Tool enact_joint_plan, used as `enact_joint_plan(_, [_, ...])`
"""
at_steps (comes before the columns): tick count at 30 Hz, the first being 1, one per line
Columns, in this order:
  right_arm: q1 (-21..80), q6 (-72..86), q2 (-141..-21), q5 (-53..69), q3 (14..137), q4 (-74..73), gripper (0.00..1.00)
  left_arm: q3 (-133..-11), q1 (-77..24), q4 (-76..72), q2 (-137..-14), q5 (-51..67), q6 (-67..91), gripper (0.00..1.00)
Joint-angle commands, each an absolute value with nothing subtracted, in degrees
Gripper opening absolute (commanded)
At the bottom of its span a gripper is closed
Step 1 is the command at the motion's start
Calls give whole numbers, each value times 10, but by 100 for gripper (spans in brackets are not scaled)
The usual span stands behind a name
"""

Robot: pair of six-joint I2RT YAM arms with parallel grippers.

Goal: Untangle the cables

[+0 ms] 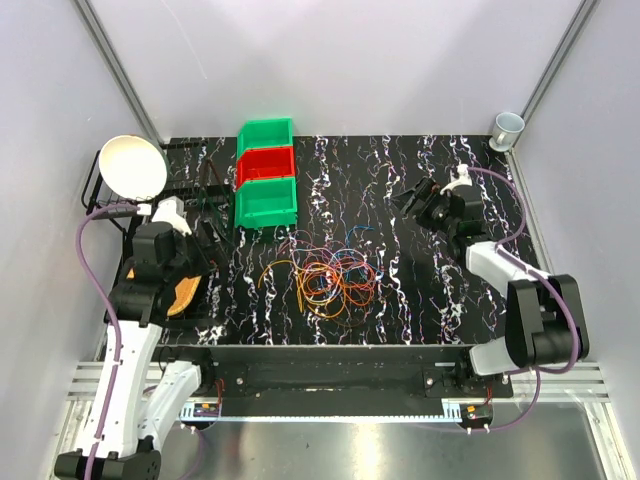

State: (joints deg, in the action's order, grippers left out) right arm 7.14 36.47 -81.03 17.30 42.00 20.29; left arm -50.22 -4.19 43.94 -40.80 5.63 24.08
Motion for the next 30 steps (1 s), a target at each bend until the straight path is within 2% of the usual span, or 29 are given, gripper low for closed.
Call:
enact_joint_plan(1, [73,370,-838,196,450,211,100,-502,-45,434,-416,45,218,98])
enact_joint_plan(3, [73,360,-858,219,472,195,100,-502,-53,434,-427,61,215,95])
enact_joint_plan(7, [74,354,-881,279,484,189,100,-502,-101,437,-460,48,218,97])
enact_joint_plan(12, [93,339,-865,272,472,198,100,-512,-231,456,-484,-42,245,97])
enact_joint_plan(22, [116,329,-841,261,468,189,100,-532,-442,459,-560,-123,300,96])
enact_joint_plan(25, [117,327,-830,245,459,184,100,-563,-506,449,-616,-155,322,92])
enact_joint_plan(30, [117,330,-824,235,453,185,100,-593,-541,423,-706,-192,353,84])
